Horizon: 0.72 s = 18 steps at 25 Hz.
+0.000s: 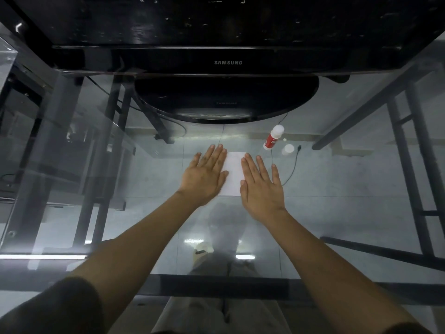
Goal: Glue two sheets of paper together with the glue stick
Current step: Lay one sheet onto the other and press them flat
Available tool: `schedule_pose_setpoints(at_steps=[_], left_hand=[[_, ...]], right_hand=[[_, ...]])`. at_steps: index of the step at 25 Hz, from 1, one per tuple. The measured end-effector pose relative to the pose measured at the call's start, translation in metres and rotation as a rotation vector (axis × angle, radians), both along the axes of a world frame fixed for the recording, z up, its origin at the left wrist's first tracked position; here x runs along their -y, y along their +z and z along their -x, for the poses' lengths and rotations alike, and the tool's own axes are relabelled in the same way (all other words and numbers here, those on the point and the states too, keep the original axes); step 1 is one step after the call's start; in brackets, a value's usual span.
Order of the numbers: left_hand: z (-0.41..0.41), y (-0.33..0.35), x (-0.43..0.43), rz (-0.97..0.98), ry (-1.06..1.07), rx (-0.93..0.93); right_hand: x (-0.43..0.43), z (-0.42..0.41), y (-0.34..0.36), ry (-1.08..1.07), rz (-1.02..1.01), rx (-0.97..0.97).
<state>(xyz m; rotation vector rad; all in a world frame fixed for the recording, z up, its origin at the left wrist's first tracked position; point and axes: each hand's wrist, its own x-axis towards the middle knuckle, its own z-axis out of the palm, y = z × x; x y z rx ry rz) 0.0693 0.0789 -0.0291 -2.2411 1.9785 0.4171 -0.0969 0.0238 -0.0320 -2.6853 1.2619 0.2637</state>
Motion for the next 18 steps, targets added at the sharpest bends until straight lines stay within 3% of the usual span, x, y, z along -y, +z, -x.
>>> schedule_pose_setpoints(at_steps=[3, 8, 12, 18], left_hand=[[0.015, -0.002, -0.024, 0.018, 0.090, -0.019], [0.007, 0.006, -0.031, 0.017, 0.028, -0.066], [-0.004, 0.019, -0.015, 0.055, 0.060, -0.175], [0.000, 0.022, -0.008, 0.085, 0.149, -0.237]], right_hand=[[0.000, -0.002, 0.003, 0.002, 0.000, -0.023], [0.011, 0.003, 0.012, 0.092, -0.061, -0.047], [0.025, 0.007, 0.019, 0.105, -0.153, 0.025], [0.023, 0.000, 0.023, 0.085, -0.135, 0.111]])
